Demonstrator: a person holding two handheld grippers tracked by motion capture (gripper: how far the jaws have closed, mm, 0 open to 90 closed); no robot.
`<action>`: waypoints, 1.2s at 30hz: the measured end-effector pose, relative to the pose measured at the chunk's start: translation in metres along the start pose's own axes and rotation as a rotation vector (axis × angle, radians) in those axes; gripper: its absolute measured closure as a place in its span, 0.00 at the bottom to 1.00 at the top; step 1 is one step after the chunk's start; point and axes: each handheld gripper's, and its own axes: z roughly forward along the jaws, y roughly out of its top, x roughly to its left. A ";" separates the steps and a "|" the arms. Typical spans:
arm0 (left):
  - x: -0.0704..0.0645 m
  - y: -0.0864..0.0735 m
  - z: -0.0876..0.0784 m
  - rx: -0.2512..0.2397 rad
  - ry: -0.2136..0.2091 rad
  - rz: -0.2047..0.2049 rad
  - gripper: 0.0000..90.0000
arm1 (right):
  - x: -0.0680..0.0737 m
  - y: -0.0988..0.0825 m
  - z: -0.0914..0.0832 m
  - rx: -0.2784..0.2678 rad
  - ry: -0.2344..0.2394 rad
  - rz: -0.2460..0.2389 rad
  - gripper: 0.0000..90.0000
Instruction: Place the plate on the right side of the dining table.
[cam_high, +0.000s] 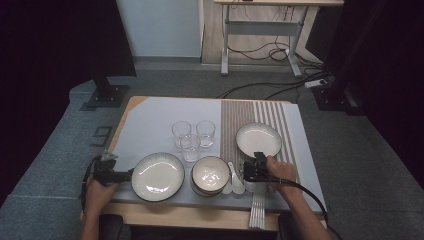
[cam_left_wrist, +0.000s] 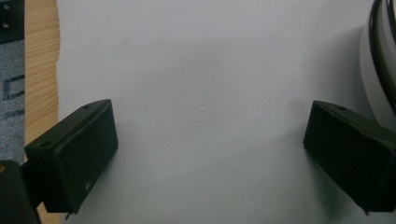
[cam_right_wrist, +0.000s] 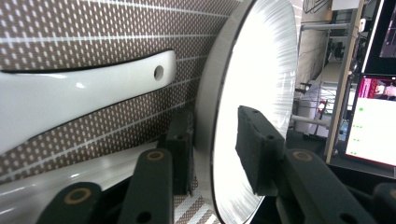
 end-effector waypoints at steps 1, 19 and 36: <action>0.000 0.000 0.000 0.000 0.000 0.000 0.03 | -0.001 -0.001 -0.002 -0.006 0.004 0.004 0.73; 0.000 0.000 0.000 -0.001 0.000 0.000 0.03 | -0.024 -0.011 -0.026 -0.092 0.030 0.150 0.60; 0.000 0.000 0.000 -0.003 0.001 0.000 0.03 | -0.038 -0.029 -0.054 -0.114 0.077 0.305 0.42</action>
